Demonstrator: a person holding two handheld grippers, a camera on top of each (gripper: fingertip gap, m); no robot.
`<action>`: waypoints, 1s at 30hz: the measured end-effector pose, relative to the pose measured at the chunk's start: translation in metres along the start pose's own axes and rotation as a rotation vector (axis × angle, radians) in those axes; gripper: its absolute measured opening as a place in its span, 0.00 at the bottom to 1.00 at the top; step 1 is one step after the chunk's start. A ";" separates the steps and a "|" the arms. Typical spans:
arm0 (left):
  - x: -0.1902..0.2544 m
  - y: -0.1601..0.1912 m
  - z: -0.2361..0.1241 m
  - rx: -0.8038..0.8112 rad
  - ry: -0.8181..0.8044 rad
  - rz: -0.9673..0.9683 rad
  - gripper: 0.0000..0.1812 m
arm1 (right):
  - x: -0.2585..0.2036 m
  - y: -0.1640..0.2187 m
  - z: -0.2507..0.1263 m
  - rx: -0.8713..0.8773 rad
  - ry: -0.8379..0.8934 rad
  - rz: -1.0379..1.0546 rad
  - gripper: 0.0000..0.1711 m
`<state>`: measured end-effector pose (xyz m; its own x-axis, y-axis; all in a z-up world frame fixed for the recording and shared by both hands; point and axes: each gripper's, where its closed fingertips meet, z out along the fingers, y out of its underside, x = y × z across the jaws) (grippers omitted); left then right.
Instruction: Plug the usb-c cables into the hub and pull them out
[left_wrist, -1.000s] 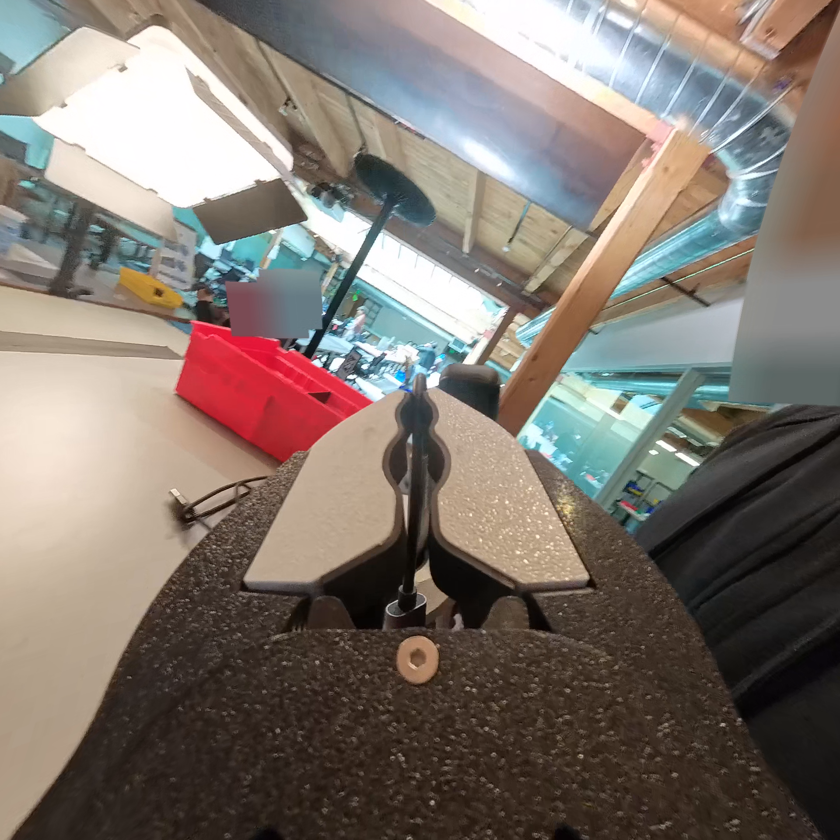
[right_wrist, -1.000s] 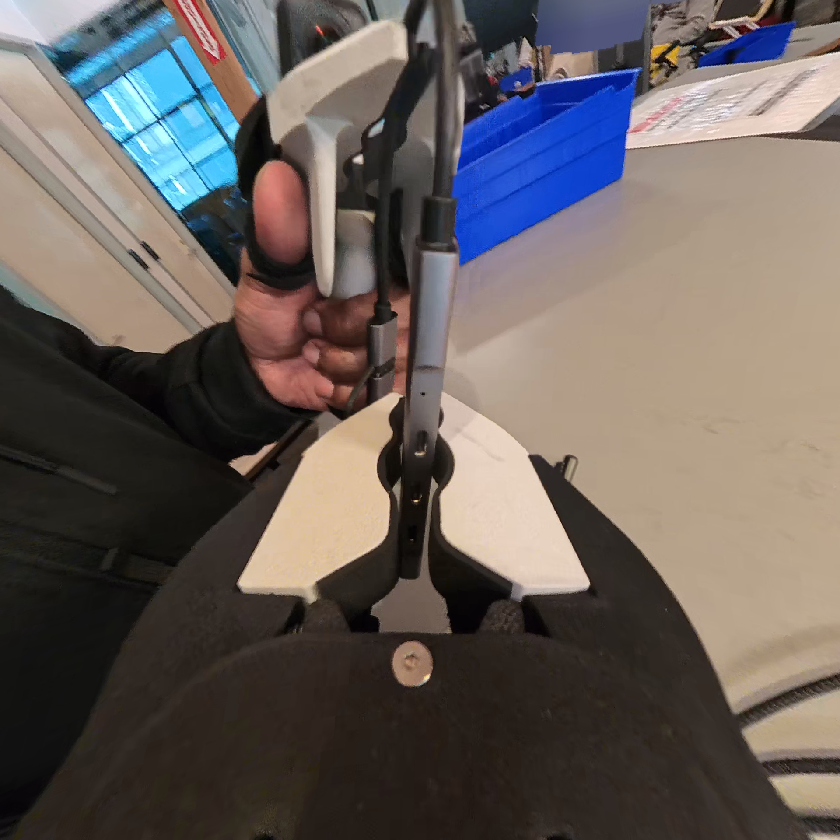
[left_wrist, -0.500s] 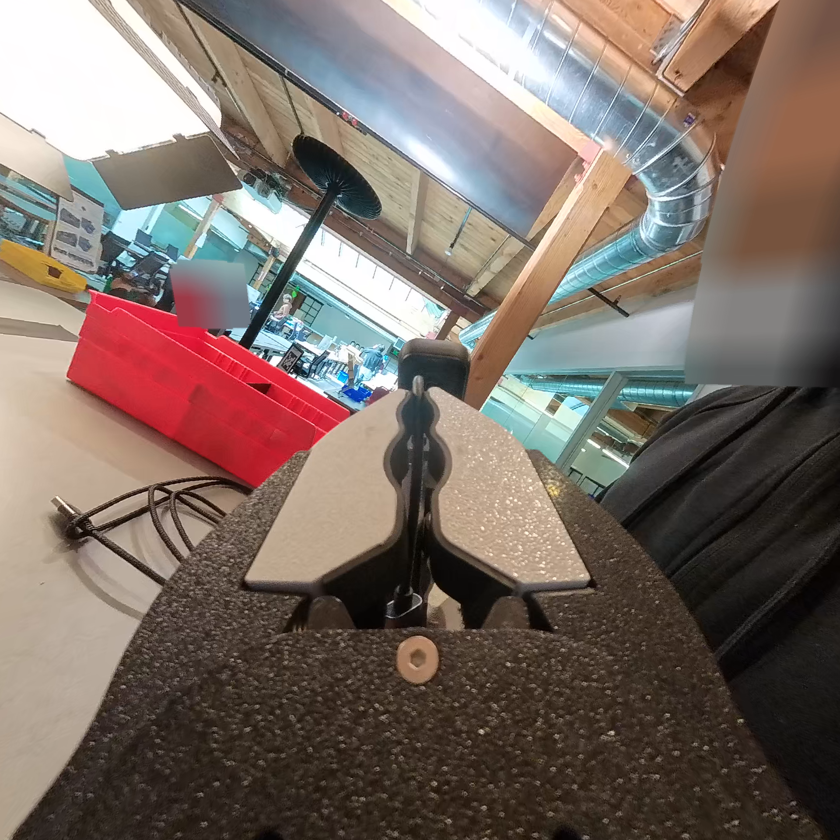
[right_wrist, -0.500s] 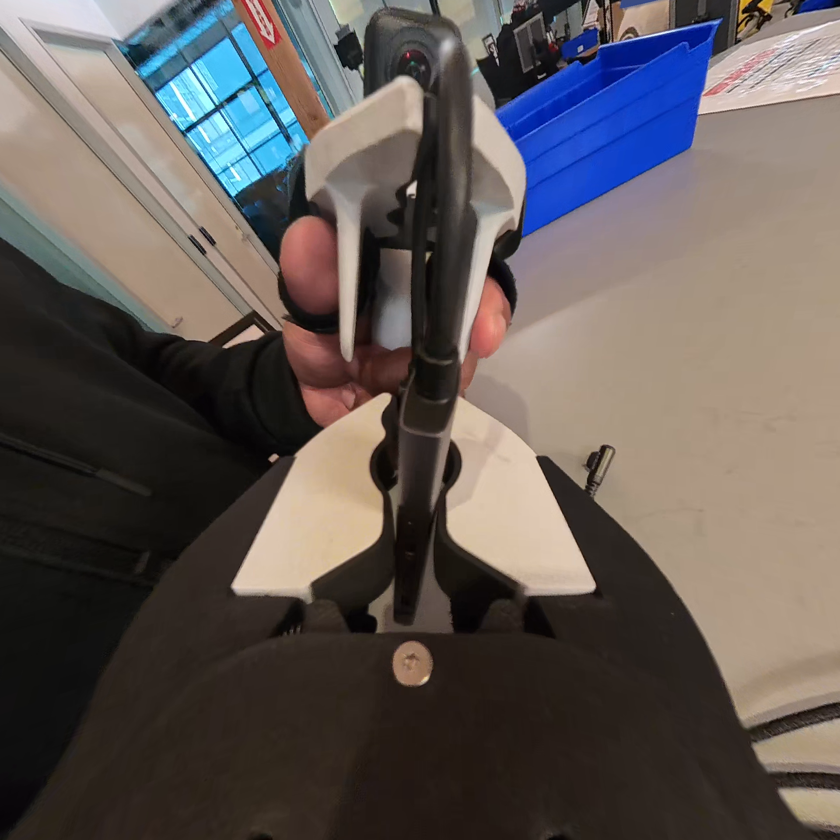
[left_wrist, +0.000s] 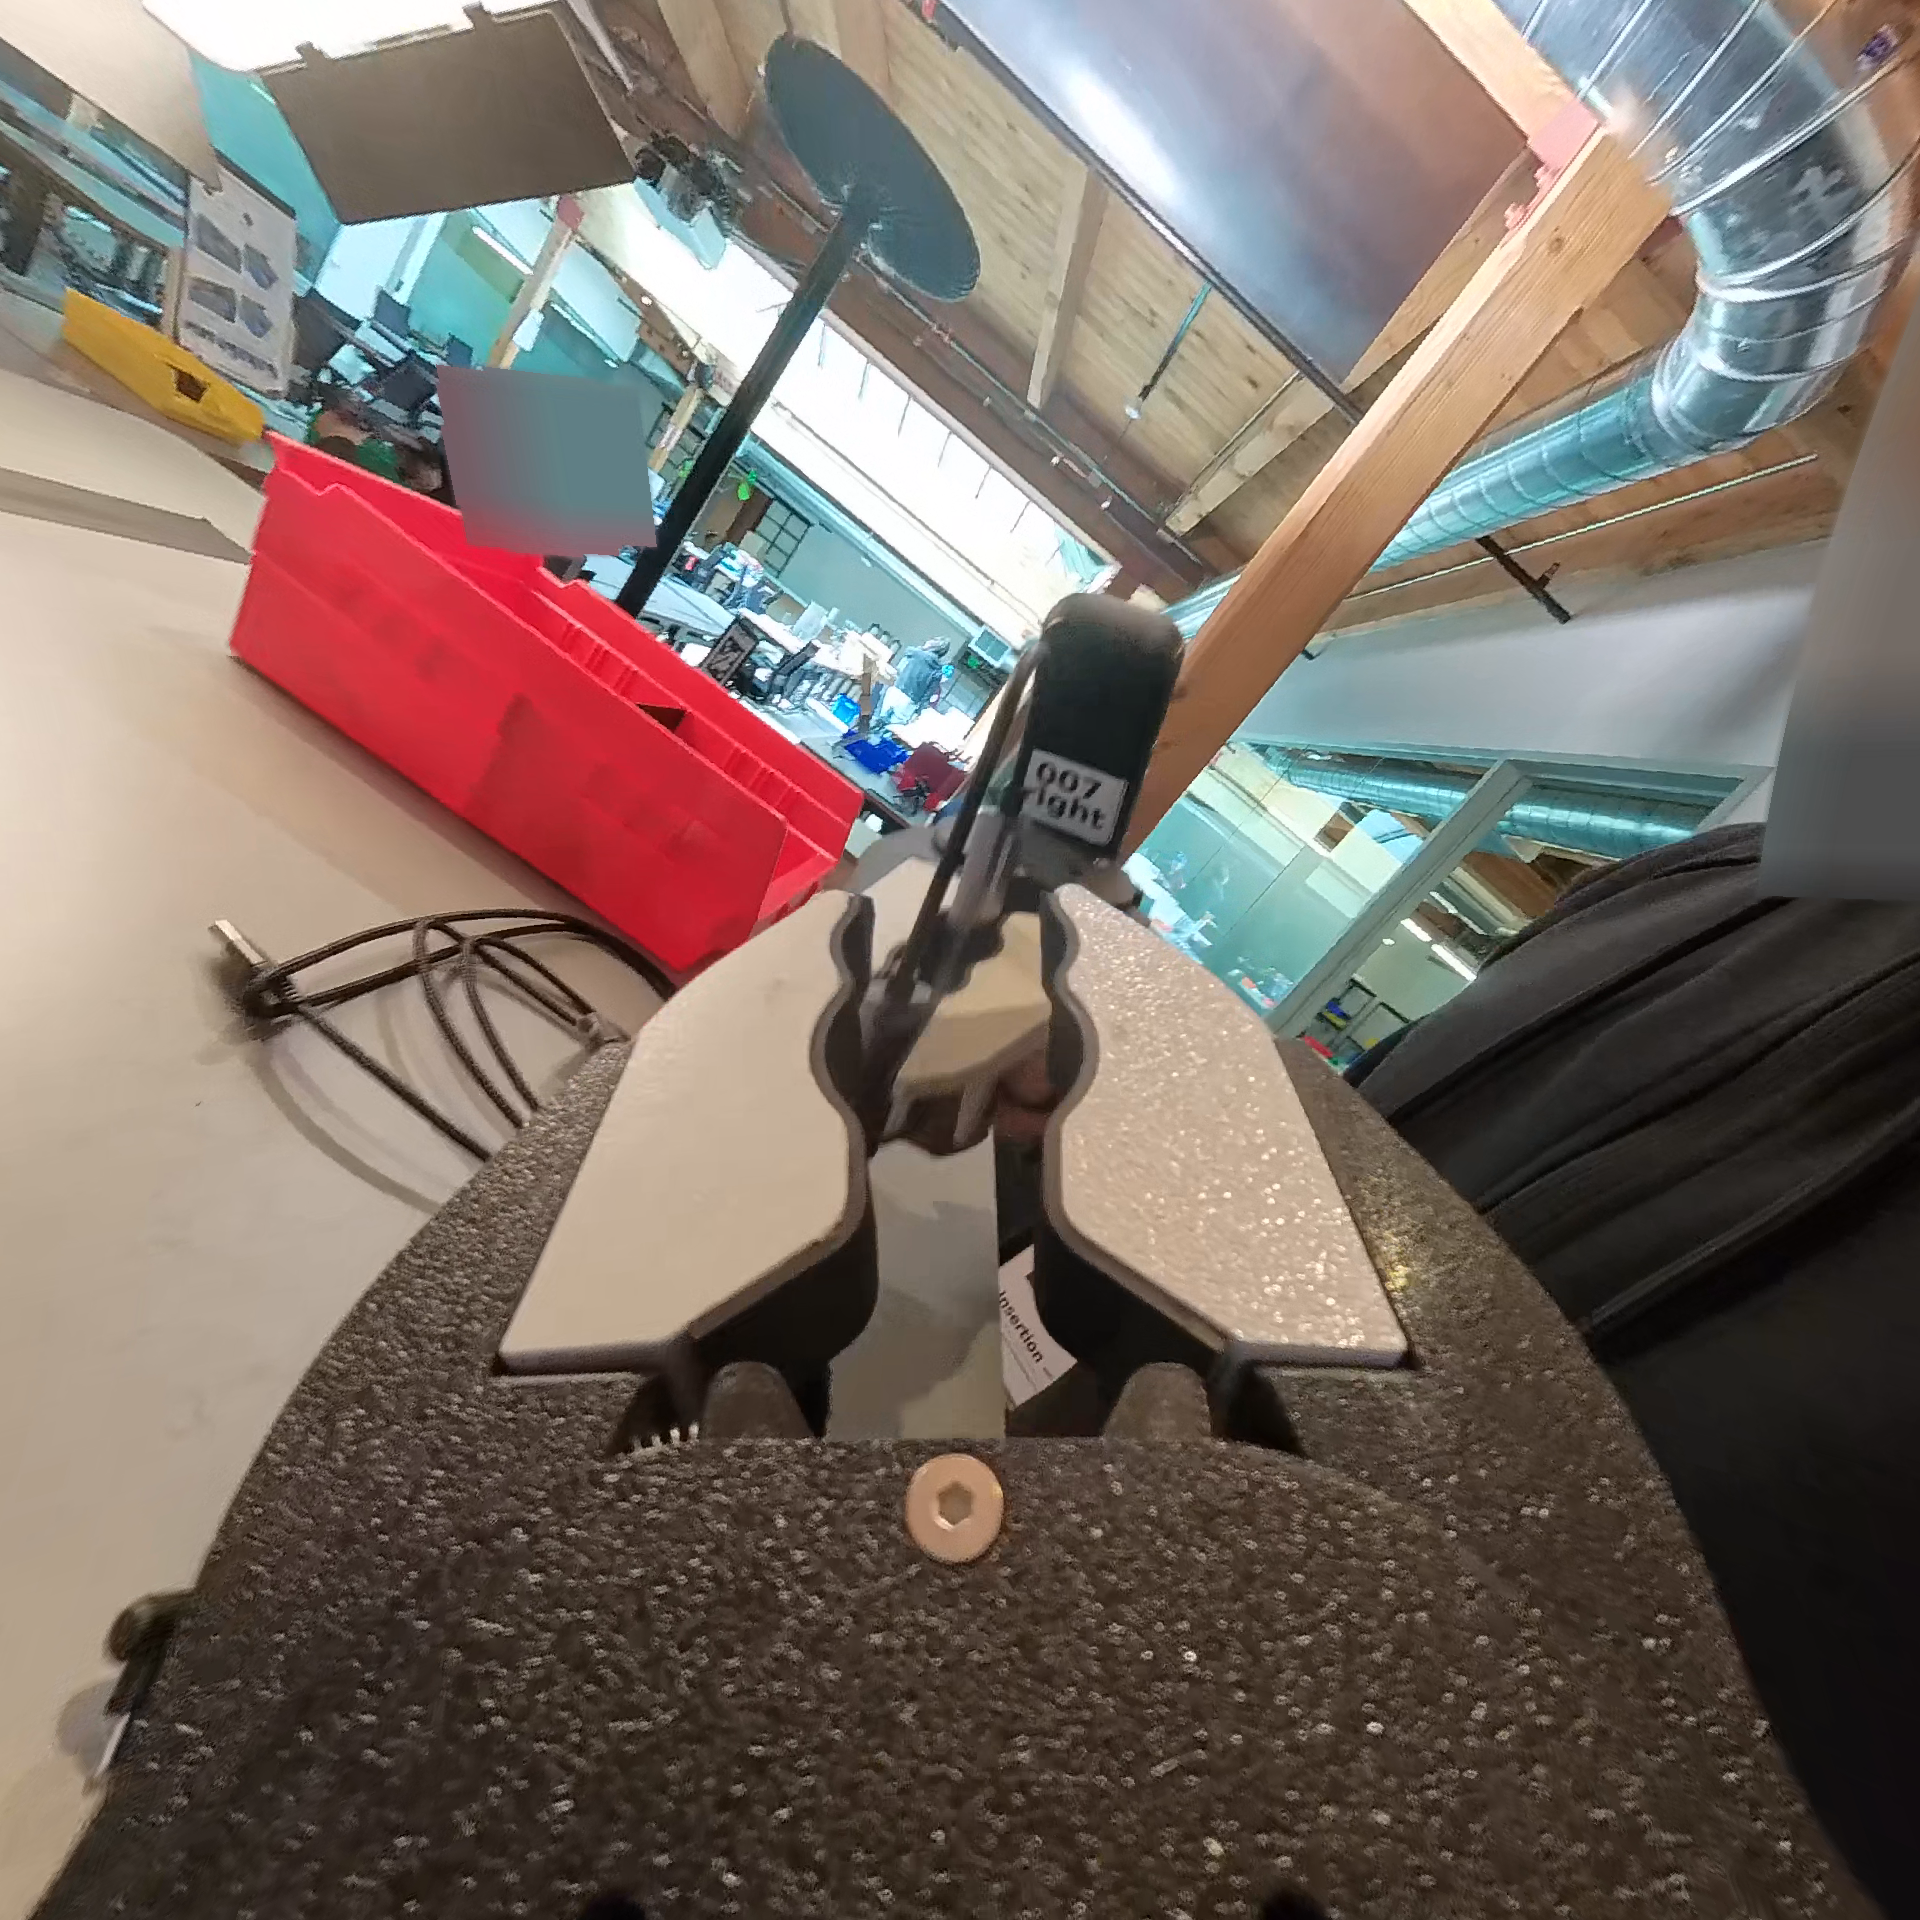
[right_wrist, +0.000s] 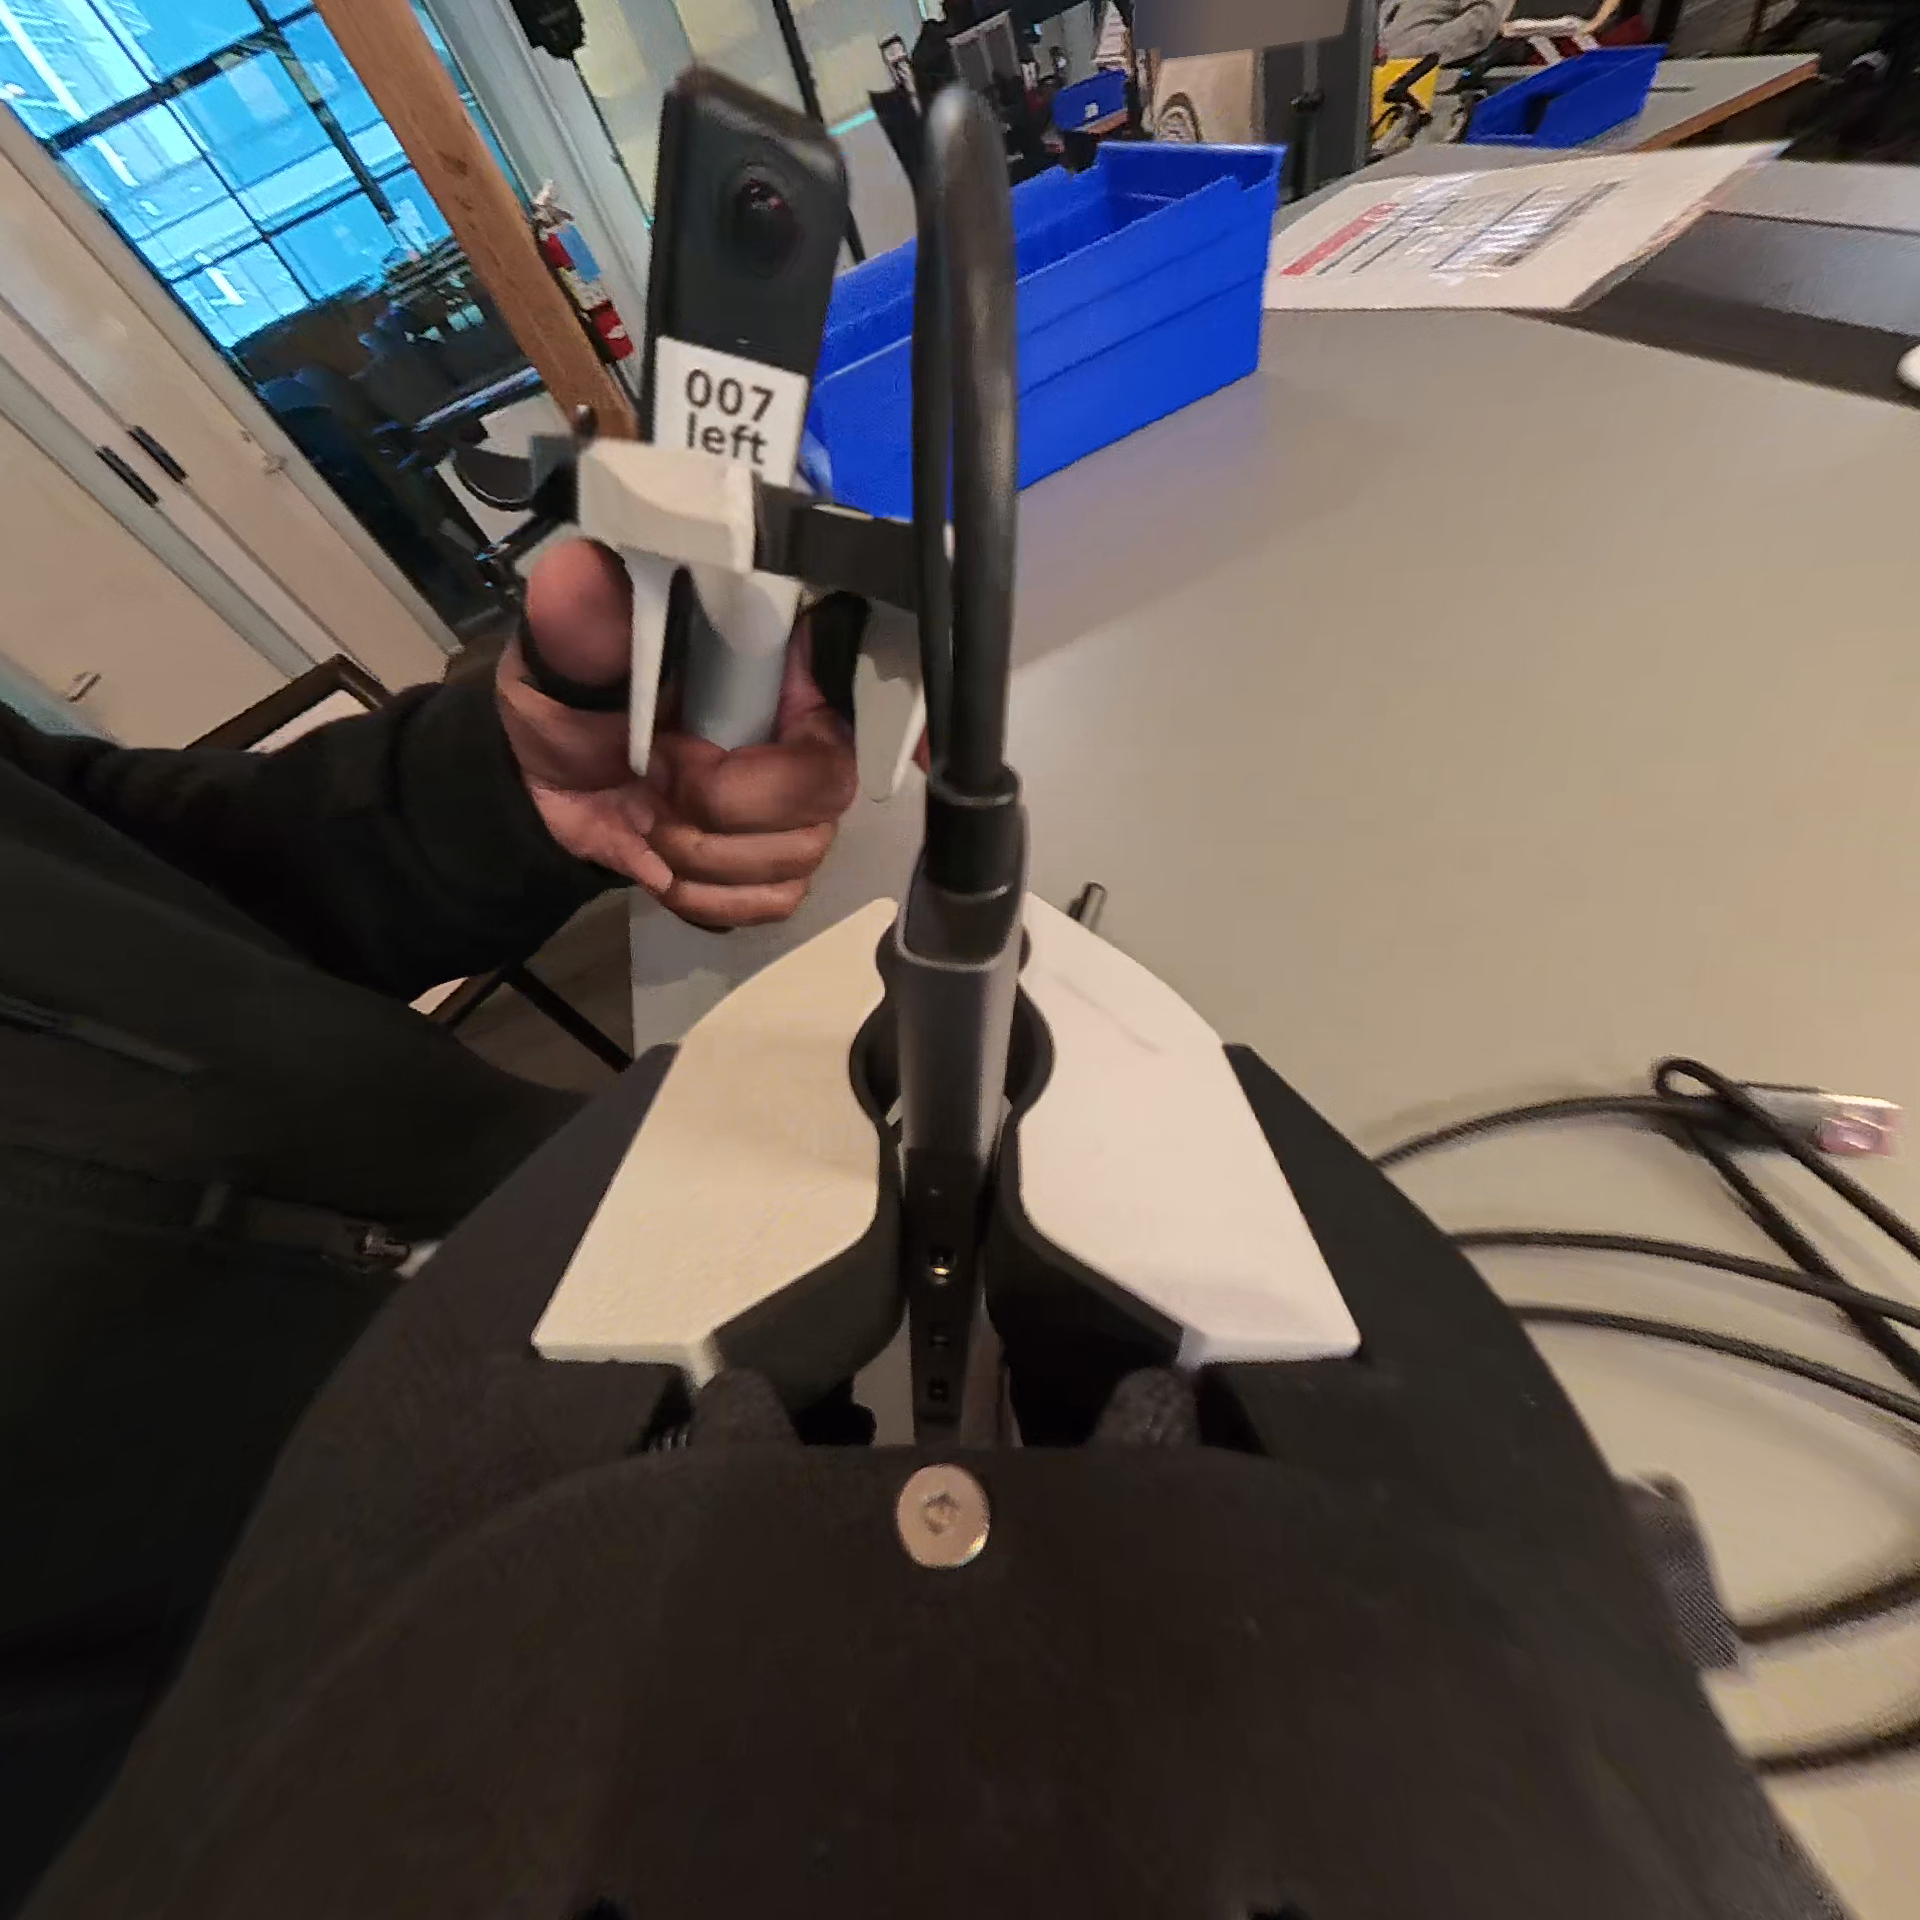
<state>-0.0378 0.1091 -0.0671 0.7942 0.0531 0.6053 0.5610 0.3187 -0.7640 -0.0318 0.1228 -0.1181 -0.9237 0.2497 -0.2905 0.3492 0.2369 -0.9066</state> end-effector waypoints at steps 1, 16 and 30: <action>-0.005 0.002 -0.003 -0.007 -0.027 0.008 0.17 | 0.005 -0.002 -0.010 -0.007 0.017 -0.003 0.08; -0.058 0.039 -0.040 -0.110 -0.366 0.056 0.17 | 0.297 -0.029 -0.245 -0.687 0.638 -0.344 0.08; -0.056 0.060 -0.057 -0.104 -0.504 0.073 0.17 | 0.377 0.045 -0.258 -1.207 0.519 -0.478 0.26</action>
<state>-0.0356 0.0716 -0.1594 0.6355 0.5292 0.5622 0.5487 0.2027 -0.8111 -0.3238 0.4694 -0.1896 -0.9202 0.1682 0.3535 0.1844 0.9828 0.0123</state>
